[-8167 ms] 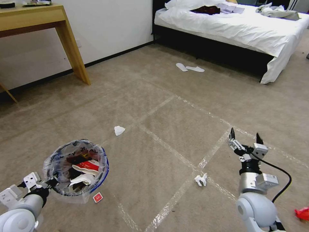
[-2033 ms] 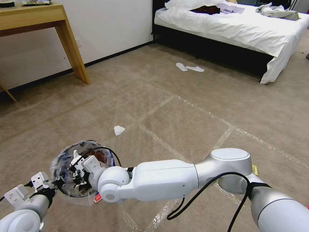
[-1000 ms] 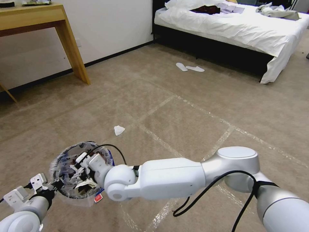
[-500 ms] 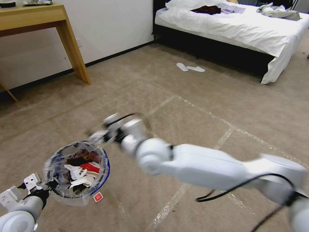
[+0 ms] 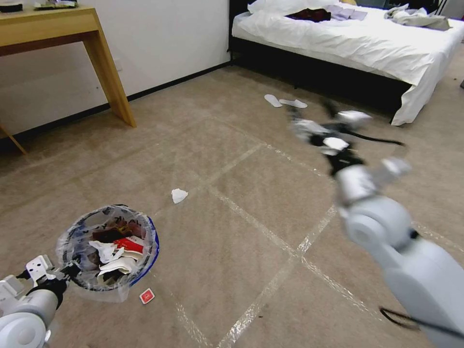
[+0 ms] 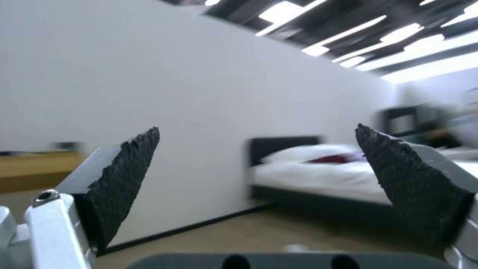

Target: Pick up the trash bin and place the garbage on the floor into it.

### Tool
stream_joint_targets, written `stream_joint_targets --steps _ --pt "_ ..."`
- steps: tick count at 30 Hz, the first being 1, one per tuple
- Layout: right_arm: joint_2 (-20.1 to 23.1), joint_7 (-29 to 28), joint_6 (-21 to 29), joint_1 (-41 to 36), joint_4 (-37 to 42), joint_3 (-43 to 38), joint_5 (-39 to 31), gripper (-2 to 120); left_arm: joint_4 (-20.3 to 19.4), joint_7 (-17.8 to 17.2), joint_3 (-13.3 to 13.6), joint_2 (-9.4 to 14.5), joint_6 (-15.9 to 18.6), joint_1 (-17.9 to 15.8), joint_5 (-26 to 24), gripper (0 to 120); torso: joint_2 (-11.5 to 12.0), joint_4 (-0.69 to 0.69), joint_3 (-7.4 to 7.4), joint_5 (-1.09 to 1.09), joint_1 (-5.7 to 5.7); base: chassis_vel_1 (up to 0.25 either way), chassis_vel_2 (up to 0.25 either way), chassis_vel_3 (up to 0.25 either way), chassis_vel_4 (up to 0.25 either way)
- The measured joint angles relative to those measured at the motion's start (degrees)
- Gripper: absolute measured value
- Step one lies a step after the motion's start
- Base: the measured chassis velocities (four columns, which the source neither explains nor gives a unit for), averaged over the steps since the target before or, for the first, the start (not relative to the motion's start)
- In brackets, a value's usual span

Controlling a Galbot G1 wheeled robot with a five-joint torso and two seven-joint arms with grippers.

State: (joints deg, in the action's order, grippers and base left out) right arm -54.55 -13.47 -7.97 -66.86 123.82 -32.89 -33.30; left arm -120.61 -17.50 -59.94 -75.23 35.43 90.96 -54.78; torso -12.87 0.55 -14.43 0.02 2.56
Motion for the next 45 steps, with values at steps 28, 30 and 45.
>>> stream_joint_targets --steps 28,30,45 --pt "-17.76 1.79 -12.85 -17.94 -10.7 -4.24 18.81 100 0.8 0.03 -0.25 -1.7 -0.12 -0.13 0.18 0 0.0 -0.02 -0.01 -0.03 0.0 -0.013 0.009 0.012 -0.011" --pt "-17.79 1.8 -12.89 -17.94 -10.77 -4.06 18.81 100 0.83 0.05 -0.31 -1.74 -0.14 -0.08 0.19 0 0.0 -0.02 -0.01 -0.02 0.0 -0.12 0.148 0.151 -0.11" --pt "-17.73 1.86 -13.05 -18.1 -10.72 -3.8 18.58 100 3.31 -0.06 -2.55 -0.58 -0.17 -1.15 -0.62 0 0.0 -0.03 -0.02 -0.02 0.02 -0.145 0.145 0.141 -0.142"
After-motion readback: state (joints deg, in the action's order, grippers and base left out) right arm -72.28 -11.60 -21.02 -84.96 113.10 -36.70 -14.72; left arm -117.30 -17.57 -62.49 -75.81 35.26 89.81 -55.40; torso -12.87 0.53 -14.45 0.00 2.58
